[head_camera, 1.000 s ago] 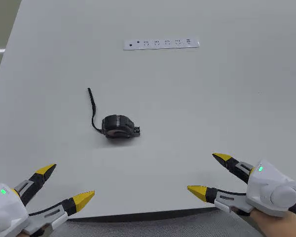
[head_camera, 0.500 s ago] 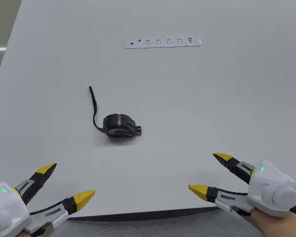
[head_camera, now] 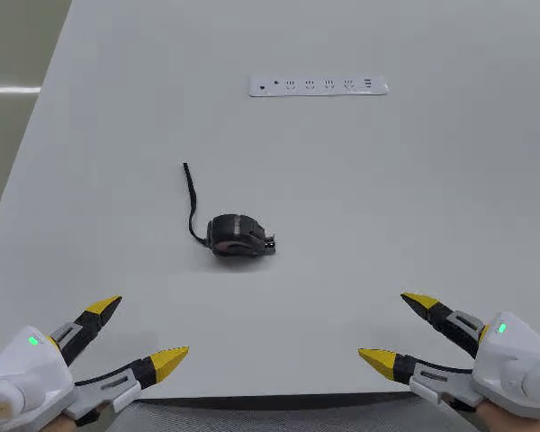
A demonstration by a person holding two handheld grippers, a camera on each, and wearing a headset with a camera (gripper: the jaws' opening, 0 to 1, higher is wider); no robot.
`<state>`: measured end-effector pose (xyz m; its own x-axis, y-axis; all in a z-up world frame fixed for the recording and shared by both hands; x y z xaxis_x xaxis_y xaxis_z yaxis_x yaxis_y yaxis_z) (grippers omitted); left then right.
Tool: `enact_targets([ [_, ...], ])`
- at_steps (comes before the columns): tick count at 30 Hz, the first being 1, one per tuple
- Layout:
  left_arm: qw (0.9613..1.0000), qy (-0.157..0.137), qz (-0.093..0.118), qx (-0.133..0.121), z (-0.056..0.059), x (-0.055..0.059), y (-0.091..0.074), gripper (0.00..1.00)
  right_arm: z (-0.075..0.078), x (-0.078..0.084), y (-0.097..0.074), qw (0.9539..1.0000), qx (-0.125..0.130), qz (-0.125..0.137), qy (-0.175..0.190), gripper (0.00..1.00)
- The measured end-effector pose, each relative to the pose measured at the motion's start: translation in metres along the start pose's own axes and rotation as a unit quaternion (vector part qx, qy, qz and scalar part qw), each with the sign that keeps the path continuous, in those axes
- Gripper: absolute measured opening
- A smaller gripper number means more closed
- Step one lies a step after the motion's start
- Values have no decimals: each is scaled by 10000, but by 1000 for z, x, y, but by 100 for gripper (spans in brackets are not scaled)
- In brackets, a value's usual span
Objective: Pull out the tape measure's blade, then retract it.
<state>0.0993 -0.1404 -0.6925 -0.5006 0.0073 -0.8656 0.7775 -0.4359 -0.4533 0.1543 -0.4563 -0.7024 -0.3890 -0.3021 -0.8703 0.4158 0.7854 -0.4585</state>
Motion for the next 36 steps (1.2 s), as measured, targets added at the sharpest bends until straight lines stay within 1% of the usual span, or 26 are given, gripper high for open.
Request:
enact_targets([
  [5, 10000, -26, 47, 5, -3, -3, 7, 77, 1, -1, 3, 10000, -52, -14, -32, 65],
  [9, 10000, 15, 64, 51, -2, -7, 15, 77, 2, -2, 6, 9999, -104, -19, -67, 64],
  [13, 9999, 54, 45, 79, -3, -11, 22, 76, 3, -5, 9, 9998, -142, -23, -129, 63],
  [16, 9998, 158, -11, 81, -3, -11, 27, 74, 2, -10, 10, 9996, -230, 67, -175, 62],
  [22, 9996, 269, -45, 120, -2, -15, 35, 73, 3, -11, 14, 9992, -305, 34, -249, 61],
  [26, 9990, 418, -112, 126, -1, -15, 39, 73, 4, -11, 16, 9990, -351, 12, -291, 60],
  [28, 9990, 411, -99, 165, 0, -15, 40, 72, 5, -11, 18, 9989, -370, 2, -289, 60],
  [31, 9987, 456, -156, 162, 0, -14, 42, 72, 8, -10, 19, 9989, -388, -1, -277, 60],
  [36, 9988, 433, -156, 165, 1, -18, 47, 71, 11, -13, 23, 9988, -415, -5, -276, 59],
])
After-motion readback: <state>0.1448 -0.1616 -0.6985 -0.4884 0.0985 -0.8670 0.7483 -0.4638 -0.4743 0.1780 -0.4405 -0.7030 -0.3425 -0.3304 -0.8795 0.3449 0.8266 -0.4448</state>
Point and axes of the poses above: the centre of the closed fingertips' face, and the gripper's own axes: y roughly forward along the fingers, z roughly to its right, x roughly out of its underside, the point moved 2 cm from there along -y, roughly backward along the fingers
